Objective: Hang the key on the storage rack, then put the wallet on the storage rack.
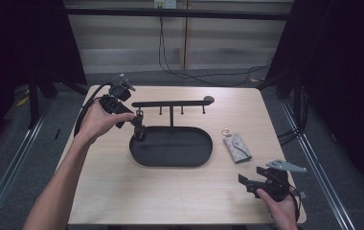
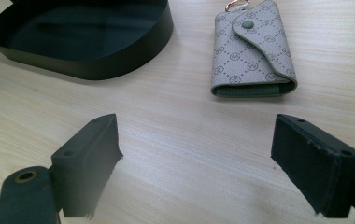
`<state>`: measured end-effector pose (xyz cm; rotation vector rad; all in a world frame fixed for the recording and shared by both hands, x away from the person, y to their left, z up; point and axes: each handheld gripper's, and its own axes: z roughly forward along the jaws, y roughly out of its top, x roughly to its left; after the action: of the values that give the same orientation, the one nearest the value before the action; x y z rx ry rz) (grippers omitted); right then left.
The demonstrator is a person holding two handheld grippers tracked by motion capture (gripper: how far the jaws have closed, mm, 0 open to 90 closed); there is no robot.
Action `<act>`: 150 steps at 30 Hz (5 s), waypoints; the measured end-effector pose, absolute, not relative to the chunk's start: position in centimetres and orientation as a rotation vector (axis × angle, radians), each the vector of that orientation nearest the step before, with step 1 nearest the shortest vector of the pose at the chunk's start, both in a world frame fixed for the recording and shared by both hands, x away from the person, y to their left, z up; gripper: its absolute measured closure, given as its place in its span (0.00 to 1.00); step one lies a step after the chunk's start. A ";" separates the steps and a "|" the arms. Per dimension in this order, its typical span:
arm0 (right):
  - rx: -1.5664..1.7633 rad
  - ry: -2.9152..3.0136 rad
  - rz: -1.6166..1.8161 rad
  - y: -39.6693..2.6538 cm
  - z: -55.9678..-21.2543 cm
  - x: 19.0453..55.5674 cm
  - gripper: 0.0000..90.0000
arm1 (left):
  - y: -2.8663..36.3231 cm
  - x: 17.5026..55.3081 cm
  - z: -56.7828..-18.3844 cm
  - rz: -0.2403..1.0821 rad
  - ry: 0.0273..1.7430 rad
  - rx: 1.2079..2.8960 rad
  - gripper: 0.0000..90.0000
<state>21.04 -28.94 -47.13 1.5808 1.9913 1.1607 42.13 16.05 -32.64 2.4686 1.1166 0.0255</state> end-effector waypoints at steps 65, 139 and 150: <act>1.601 1.984 1.181 -29.4 -47.1 21.5 0.21 | 24.3 25.5 -44.4 0.177 0.947 2.068 0.23; 1.812 2.459 0.365 -27.2 -44.9 39.5 0.27 | 24.8 23.3 -46.3 0.092 0.867 2.107 0.19; 1.814 2.468 0.255 -26.1 -46.4 40.2 0.29 | 25.0 23.5 -46.4 0.115 0.887 2.109 0.19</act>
<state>40.25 -26.11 -46.35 1.8144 2.4681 0.2547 23.47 24.98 -46.38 2.1091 0.8868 0.1148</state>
